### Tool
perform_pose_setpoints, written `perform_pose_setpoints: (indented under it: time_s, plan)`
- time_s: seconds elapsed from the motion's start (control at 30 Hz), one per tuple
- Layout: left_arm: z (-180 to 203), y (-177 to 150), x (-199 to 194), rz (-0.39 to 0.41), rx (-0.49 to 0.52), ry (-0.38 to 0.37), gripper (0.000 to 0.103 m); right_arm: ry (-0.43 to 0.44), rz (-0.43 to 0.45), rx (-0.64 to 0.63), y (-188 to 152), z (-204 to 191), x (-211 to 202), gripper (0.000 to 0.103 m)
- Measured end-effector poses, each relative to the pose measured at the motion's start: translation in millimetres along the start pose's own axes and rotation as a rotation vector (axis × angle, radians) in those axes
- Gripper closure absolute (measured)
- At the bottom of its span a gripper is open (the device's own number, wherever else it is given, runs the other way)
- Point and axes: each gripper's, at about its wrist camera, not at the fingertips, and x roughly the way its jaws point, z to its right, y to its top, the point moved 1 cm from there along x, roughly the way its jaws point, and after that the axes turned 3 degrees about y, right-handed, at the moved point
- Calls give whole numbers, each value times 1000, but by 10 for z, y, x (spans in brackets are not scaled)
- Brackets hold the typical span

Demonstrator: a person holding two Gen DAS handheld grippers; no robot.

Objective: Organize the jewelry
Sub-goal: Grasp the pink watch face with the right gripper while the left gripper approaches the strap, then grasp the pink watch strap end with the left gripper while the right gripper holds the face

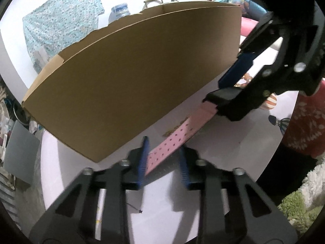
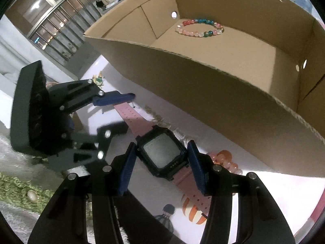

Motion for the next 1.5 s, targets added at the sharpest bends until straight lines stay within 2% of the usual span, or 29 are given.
perform_pose_setpoints:
  time_s: [0.13,0.33,0.47,0.67,0.93,1.07,1.13,1.33,1.4,1.5]
  plan:
    - [-3,-26,-204,3,10,0,97,29,15,10,30,-120,-16,53]
    - [-194,-127,-333,-79,-100,-113,99,91,26,65,-49,-260,71,52]
    - [-232,-212,-278,-128,-141,-140,99,30,34,64,-132,-329,224,52]
    - [-318,-153,-211,-148,-165,-156,99,-104,90,41,-315,-406,179,52]
    - [-415,-141,-155,-179,-208,-205,99,-277,86,-101,-484,-610,276,52]
    - [-395,-163,-117,-191,-201,-204,99,-362,68,-179,-491,-634,367,53]
    - [-389,-162,-108,-196,-196,-203,99,-377,48,-197,-495,-610,399,60]
    - [-381,-168,-101,-198,-196,-205,99,-380,25,-234,-478,-577,388,71]
    - [-386,-172,-102,-197,-198,-206,99,-371,21,-222,-462,-558,383,75]
    - [-384,-174,-98,-198,-197,-210,99,-312,28,-146,-433,-479,315,77]
